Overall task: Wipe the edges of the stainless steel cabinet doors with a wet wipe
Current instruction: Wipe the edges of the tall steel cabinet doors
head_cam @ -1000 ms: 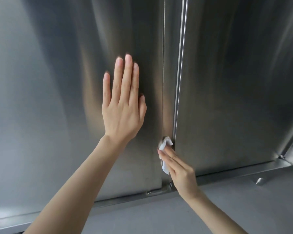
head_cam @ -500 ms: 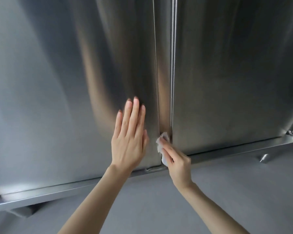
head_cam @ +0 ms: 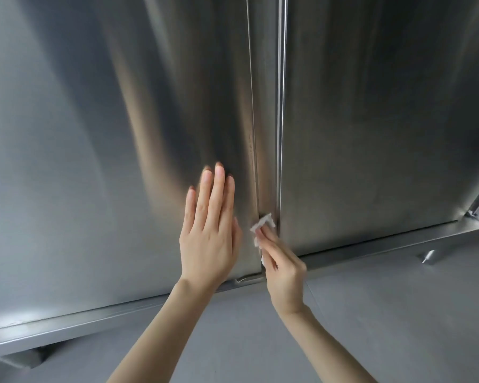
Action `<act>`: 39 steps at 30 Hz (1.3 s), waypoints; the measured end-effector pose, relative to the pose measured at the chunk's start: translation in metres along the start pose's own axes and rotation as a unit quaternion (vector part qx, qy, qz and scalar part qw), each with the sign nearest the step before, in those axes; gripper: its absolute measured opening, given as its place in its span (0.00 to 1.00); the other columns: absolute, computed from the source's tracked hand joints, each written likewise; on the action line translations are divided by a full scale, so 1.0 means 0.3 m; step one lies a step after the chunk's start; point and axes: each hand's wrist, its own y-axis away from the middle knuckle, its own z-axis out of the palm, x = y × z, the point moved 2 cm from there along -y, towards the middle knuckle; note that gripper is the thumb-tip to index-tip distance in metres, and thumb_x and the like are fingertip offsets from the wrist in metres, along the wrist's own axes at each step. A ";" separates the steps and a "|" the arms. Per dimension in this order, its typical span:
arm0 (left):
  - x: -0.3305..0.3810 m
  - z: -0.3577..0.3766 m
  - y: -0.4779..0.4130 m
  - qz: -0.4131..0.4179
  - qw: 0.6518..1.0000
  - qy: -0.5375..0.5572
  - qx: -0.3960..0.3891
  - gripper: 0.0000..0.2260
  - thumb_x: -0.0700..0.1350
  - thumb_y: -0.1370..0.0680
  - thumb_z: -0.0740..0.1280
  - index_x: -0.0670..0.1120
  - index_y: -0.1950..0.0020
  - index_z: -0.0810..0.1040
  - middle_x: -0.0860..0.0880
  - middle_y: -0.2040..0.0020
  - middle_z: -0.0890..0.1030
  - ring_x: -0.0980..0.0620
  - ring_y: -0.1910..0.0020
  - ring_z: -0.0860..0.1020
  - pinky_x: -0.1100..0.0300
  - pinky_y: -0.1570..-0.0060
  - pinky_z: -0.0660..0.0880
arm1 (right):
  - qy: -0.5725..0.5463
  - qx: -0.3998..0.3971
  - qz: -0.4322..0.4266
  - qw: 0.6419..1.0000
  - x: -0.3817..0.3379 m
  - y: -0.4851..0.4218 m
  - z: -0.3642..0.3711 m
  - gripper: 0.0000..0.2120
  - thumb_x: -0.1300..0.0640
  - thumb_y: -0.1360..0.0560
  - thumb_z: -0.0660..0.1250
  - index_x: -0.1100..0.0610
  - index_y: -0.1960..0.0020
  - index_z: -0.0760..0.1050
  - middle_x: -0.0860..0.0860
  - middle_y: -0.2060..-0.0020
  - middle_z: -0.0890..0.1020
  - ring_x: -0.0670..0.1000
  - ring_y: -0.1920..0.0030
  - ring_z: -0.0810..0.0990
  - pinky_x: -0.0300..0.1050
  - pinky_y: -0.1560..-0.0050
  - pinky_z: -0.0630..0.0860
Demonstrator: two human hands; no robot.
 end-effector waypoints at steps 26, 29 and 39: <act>0.026 -0.036 -0.001 -0.024 0.997 -0.027 -0.061 0.29 0.36 0.26 0.61 0.36 0.24 0.61 0.40 0.23 0.54 0.44 0.23 0.50 0.45 0.24 0.54 | 0.092 -0.121 0.116 0.982 0.084 0.061 -0.104 0.06 0.69 0.29 0.72 0.61 0.55 0.83 0.50 0.59 0.79 0.50 0.60 0.80 0.37 0.56 0.75; 0.032 -0.022 0.015 -0.019 0.998 -0.030 -0.055 0.29 0.36 0.26 0.60 0.36 0.25 0.61 0.41 0.23 0.53 0.43 0.22 0.52 0.44 0.25 0.55 | 0.064 -0.067 0.077 0.993 0.046 -0.054 -0.084 0.03 0.64 0.26 0.70 0.63 0.54 0.81 0.44 0.55 0.76 0.43 0.59 0.77 0.28 0.52 0.71; 0.040 0.004 0.184 0.055 0.984 -0.041 -0.167 0.33 0.34 0.32 0.56 0.36 0.24 0.61 0.42 0.22 0.58 0.44 0.22 0.53 0.44 0.26 0.56 | 0.145 -0.169 0.128 0.966 0.139 0.139 -0.090 0.08 0.73 0.34 0.73 0.63 0.59 0.82 0.57 0.57 0.80 0.56 0.60 0.81 0.48 0.60 0.79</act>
